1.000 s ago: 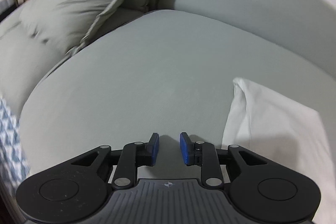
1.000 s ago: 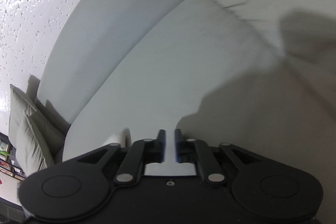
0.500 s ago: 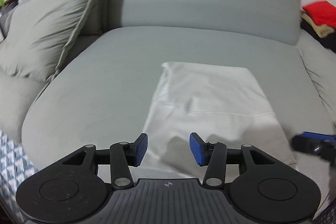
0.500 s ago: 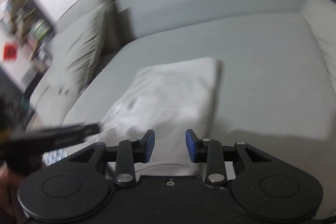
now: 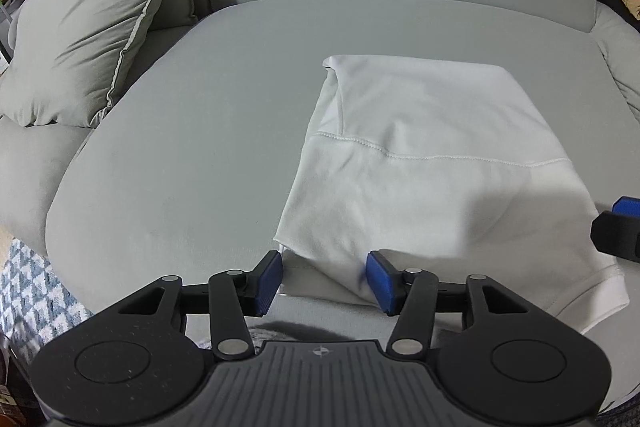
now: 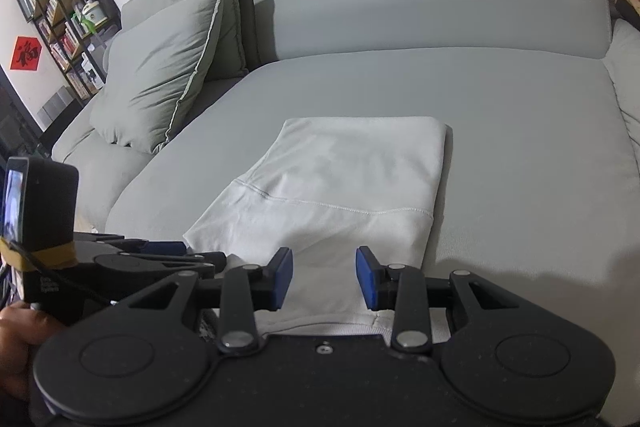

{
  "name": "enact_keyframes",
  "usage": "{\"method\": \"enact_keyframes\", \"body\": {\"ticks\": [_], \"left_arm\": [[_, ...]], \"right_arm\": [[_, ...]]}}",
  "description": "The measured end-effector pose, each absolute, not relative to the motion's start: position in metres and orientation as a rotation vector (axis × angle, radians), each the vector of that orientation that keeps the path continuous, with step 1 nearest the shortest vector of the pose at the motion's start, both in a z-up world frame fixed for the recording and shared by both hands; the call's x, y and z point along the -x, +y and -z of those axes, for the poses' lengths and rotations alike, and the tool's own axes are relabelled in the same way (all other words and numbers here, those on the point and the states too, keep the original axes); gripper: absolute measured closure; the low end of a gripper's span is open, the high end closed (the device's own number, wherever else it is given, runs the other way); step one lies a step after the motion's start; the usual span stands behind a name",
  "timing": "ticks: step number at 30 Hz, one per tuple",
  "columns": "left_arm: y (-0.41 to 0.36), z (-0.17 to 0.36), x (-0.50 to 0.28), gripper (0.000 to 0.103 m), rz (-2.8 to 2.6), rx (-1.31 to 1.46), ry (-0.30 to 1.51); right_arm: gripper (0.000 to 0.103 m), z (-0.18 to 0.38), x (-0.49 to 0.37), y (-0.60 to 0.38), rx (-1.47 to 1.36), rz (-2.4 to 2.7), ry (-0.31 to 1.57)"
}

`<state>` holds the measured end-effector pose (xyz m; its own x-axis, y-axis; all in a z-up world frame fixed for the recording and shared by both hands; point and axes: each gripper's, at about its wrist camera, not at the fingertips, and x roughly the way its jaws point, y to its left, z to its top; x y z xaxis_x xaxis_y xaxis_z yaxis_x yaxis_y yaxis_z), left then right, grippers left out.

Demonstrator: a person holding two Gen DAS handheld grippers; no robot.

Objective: Fold clothes

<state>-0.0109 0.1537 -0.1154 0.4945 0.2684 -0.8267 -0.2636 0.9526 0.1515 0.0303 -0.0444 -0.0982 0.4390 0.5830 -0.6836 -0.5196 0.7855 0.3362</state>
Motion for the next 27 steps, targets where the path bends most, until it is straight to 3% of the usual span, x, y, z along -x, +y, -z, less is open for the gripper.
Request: {"method": "enact_keyframes", "body": {"ticks": [11,23,26,27], "left_arm": [[0.154,0.118,0.012,0.047,-0.318,-0.01,0.991],[0.16,0.095,0.064,0.051,-0.245,0.009,0.929],[0.171,0.078,0.071,0.051,-0.265,0.019,0.846],[0.177,0.074,0.069,0.05,-0.273,0.032,0.825]], "right_arm": [[0.071,0.131,-0.037,-0.03,0.078,-0.679,0.993],[0.072,0.122,-0.021,-0.104,-0.084,-0.697,1.126],[0.07,0.118,-0.024,-0.123,-0.166,-0.704,1.105],[0.065,0.116,-0.027,-0.127,-0.193,-0.707,1.083]]}}
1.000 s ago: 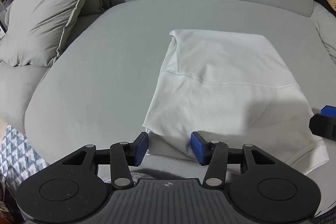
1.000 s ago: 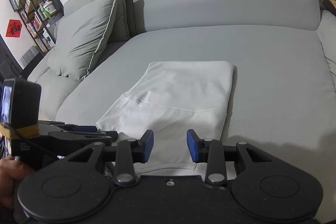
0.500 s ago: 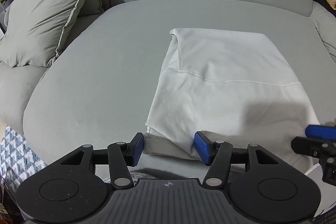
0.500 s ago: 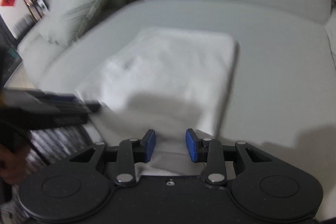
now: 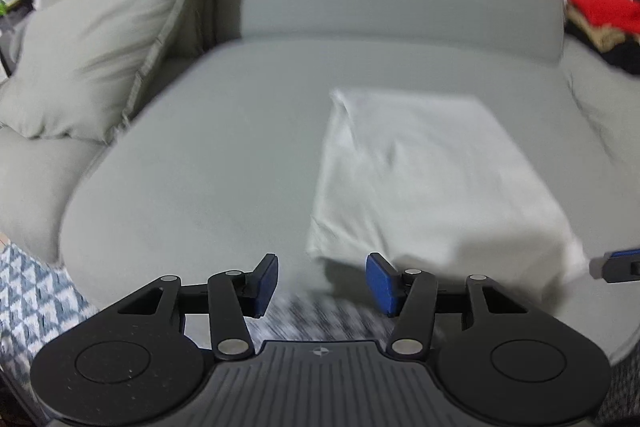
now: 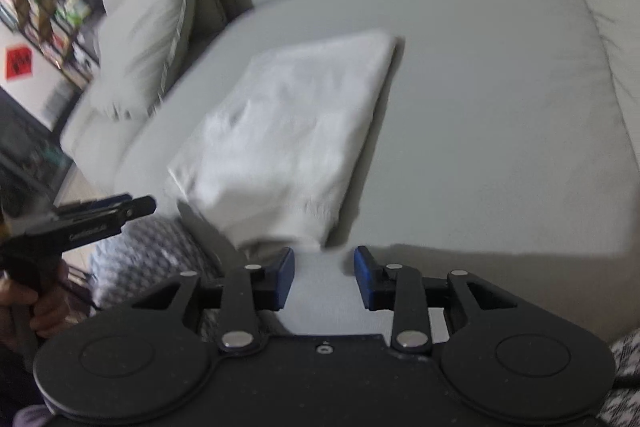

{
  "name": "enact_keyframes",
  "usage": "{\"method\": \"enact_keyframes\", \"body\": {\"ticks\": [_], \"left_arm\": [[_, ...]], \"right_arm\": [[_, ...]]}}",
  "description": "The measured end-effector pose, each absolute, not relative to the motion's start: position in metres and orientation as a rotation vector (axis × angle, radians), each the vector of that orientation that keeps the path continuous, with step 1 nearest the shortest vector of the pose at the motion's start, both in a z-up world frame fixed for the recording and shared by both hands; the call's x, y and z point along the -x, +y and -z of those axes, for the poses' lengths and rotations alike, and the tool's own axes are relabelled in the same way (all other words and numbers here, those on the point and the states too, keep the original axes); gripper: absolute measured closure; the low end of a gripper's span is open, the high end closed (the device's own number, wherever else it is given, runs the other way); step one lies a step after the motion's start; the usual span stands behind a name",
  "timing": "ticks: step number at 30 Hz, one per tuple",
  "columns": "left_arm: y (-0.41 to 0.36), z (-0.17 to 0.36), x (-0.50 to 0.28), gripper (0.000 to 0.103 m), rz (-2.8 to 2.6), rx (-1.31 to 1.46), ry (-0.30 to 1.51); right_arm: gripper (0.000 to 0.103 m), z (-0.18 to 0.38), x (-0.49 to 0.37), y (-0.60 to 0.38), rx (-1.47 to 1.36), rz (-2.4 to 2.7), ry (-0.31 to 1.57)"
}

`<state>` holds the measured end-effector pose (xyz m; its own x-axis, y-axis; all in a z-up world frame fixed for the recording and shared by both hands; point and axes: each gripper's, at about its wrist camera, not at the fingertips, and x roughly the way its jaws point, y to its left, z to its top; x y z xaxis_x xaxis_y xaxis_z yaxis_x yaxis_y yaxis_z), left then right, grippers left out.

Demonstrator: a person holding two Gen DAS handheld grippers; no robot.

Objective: Fold clothes

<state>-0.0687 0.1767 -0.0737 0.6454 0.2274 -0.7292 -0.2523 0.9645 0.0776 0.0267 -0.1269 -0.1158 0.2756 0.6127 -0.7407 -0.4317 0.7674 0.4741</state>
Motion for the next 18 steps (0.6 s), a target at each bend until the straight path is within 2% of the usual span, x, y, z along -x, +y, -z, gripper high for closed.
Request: {"method": "enact_keyframes", "body": {"ticks": [1,3,4,7,12,14,16,18], "left_arm": [[0.182,0.07,0.066,0.048,-0.281,0.048,0.808],[0.195,0.067,0.053,0.039,-0.289,0.099,0.796],[0.202,0.066,0.046,0.037,-0.29,0.125,0.794],[0.219,0.069,0.023,0.028,-0.283,0.183,0.806],[0.251,0.091,-0.011,0.028,-0.233,0.352,0.875],[0.262,0.105,-0.021,0.03,-0.196,0.44,0.905],[0.268,0.117,-0.027,0.031,-0.148,0.512,0.919],[0.272,0.126,-0.03,0.031,-0.095,0.576,0.92]], "right_arm": [[0.06,0.114,-0.031,-0.131,-0.23,-0.702,1.066],[0.036,0.112,-0.043,-0.137,-0.331,-0.662,1.046],[0.032,0.113,-0.05,-0.139,-0.385,-0.649,1.044],[0.032,0.122,-0.071,-0.142,-0.511,-0.605,1.07],[0.033,0.15,-0.097,-0.144,-0.696,-0.547,1.134],[0.038,0.161,-0.103,-0.144,-0.749,-0.53,1.147],[0.048,0.172,-0.11,-0.142,-0.786,-0.518,1.159],[0.051,0.18,-0.115,-0.142,-0.812,-0.511,1.169]]}}
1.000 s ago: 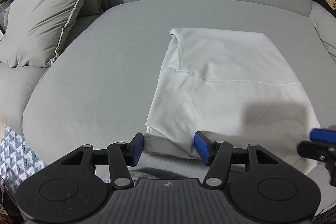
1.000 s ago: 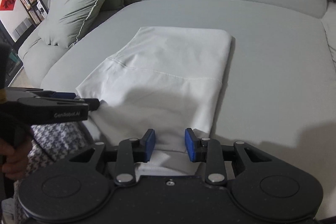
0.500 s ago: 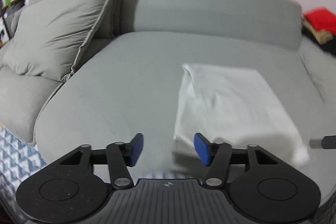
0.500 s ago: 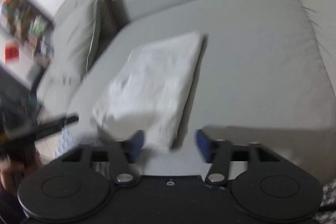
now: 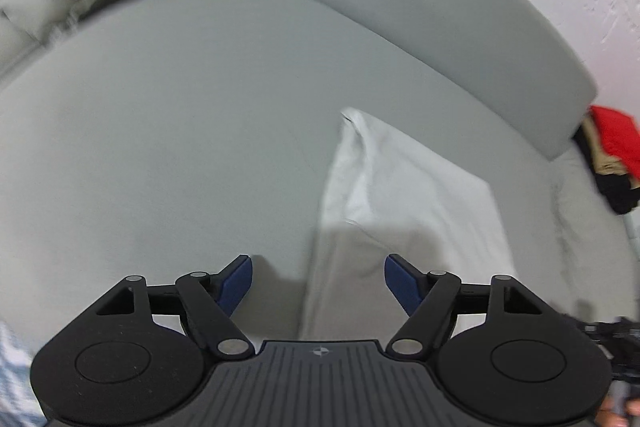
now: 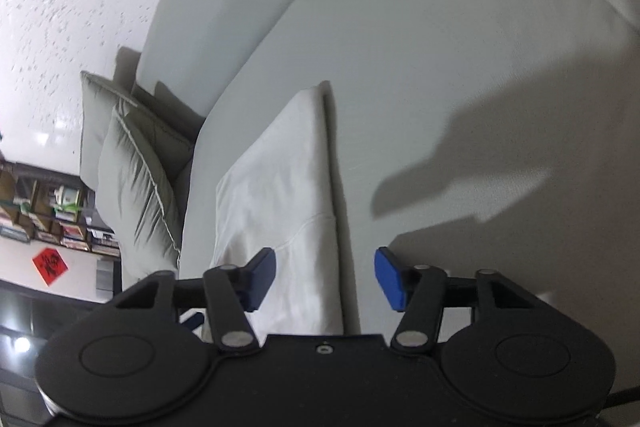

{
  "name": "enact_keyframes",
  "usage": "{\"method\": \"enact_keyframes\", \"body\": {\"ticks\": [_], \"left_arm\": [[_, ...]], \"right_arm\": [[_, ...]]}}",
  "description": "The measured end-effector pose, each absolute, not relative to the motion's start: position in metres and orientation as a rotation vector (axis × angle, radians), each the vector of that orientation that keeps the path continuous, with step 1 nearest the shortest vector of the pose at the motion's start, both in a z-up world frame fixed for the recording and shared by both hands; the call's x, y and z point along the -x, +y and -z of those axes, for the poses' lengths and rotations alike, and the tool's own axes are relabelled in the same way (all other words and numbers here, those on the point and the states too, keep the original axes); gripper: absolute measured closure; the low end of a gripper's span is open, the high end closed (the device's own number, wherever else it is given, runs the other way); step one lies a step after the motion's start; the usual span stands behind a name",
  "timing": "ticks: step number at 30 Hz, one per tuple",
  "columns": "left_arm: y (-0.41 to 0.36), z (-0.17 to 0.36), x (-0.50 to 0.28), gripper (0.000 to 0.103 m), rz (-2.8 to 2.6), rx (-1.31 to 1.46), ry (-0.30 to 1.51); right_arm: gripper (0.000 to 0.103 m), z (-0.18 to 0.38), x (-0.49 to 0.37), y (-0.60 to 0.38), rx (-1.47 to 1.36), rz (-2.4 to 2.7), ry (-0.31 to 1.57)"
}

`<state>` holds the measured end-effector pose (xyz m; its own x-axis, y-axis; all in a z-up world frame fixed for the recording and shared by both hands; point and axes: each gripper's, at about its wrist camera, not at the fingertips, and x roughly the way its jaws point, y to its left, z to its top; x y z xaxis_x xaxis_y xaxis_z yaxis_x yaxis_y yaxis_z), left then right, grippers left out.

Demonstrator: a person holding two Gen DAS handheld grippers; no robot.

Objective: Fold clothes

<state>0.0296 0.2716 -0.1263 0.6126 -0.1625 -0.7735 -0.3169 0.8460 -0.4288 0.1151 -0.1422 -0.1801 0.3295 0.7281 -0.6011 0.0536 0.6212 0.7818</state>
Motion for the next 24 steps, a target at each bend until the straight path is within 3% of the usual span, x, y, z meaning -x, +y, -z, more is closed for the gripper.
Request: {"method": "enact_keyframes", "body": {"ticks": [12,17,24], "left_arm": [[0.297,0.156,-0.082,0.031,0.076,0.787,0.959],[0.292,0.166,-0.117,0.037,0.145,0.761,0.995],[0.29,0.178,-0.156,0.037,0.204,0.765,1.025]], "right_arm": [[0.057,0.206,-0.165,-0.125,-0.905,-0.521,1.2],[0.061,0.213,-0.189,-0.11,-0.883,-0.541,1.191],[0.066,0.226,-0.216,-0.1,-0.919,-0.552,1.152]]}}
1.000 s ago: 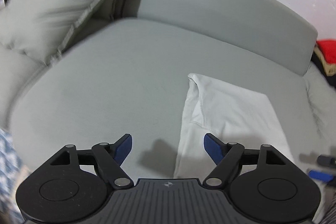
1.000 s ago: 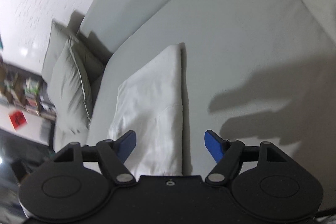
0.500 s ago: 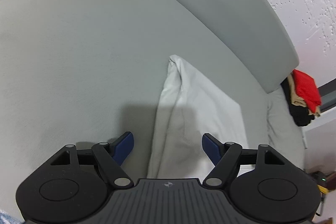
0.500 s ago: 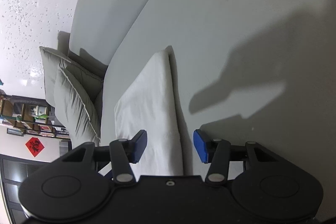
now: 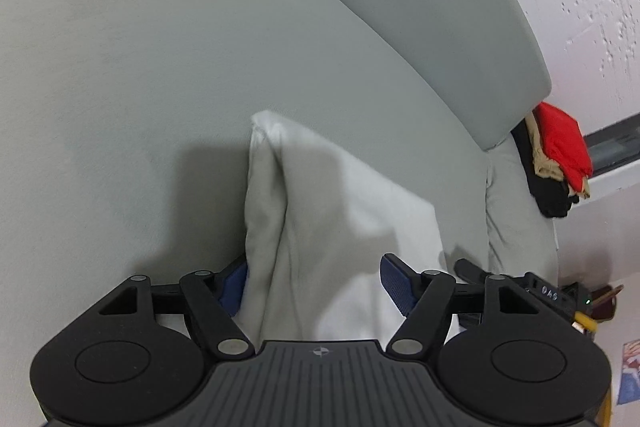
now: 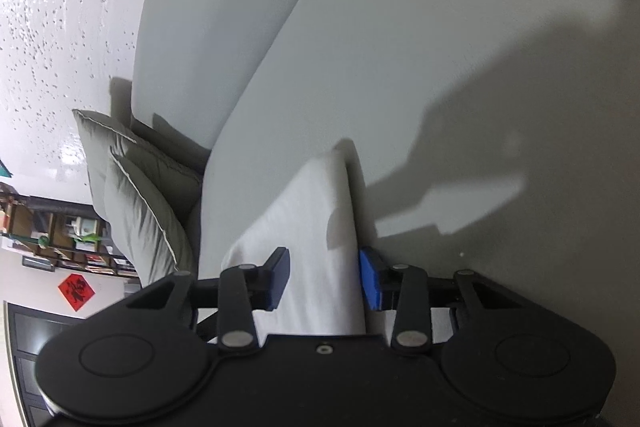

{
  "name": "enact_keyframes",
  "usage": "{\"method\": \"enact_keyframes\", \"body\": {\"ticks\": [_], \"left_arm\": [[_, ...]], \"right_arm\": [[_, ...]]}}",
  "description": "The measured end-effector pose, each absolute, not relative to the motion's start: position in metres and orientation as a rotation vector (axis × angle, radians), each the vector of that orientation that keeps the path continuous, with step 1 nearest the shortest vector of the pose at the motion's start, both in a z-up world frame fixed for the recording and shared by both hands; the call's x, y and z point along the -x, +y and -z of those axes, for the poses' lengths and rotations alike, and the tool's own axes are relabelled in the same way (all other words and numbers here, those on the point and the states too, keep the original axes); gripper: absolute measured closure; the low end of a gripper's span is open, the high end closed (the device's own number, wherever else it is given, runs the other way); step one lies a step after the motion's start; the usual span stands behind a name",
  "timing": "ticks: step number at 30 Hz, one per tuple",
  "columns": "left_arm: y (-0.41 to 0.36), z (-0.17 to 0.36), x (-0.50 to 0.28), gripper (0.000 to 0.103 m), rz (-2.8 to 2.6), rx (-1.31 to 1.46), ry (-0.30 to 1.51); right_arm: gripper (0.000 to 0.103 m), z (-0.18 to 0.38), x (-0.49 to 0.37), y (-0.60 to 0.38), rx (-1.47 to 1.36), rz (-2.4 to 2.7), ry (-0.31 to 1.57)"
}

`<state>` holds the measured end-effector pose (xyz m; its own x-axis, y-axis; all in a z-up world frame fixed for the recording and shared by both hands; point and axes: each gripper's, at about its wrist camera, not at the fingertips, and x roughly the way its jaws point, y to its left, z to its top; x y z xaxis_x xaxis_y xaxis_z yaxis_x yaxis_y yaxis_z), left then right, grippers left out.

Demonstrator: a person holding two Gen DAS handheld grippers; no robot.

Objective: Fold clothes

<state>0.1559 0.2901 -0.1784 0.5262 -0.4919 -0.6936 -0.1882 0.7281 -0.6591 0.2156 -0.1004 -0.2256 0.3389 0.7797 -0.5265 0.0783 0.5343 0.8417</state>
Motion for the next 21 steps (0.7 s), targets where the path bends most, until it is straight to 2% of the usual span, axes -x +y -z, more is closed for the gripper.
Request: {"method": "enact_keyframes", "body": {"ticks": [2,3,4,6,7,10,15,21], "left_arm": [[0.289,0.178,-0.162,0.042,0.194,0.771,1.029],[0.285,0.177,-0.162,0.057,0.187,0.752,1.029],[0.281,0.174,-0.161,0.066,0.179,0.724,1.029],[0.272,0.17,-0.159,0.088,0.162,0.669,1.027],[0.268,0.167,-0.156,0.093,0.157,0.644,1.019],[0.247,0.148,-0.142,0.095,0.116,0.536,0.949],[0.203,0.098,-0.101,0.096,0.055,0.337,0.769],[0.155,0.023,-0.035,0.096,0.041,0.197,0.507]], "right_arm": [[0.067,0.228,-0.222,-0.095,-0.909,-0.555,1.136],[0.072,0.228,-0.224,-0.091,-0.894,-0.555,1.127],[0.081,0.229,-0.226,-0.086,-0.869,-0.548,1.123],[0.09,0.229,-0.226,-0.079,-0.813,-0.536,1.124],[0.092,0.228,-0.224,-0.078,-0.798,-0.542,1.118],[0.098,0.217,-0.215,-0.077,-0.743,-0.555,1.077],[0.099,0.168,-0.182,-0.077,-0.631,-0.591,0.901],[0.099,0.089,-0.128,-0.105,-0.637,-0.653,0.682]]}}
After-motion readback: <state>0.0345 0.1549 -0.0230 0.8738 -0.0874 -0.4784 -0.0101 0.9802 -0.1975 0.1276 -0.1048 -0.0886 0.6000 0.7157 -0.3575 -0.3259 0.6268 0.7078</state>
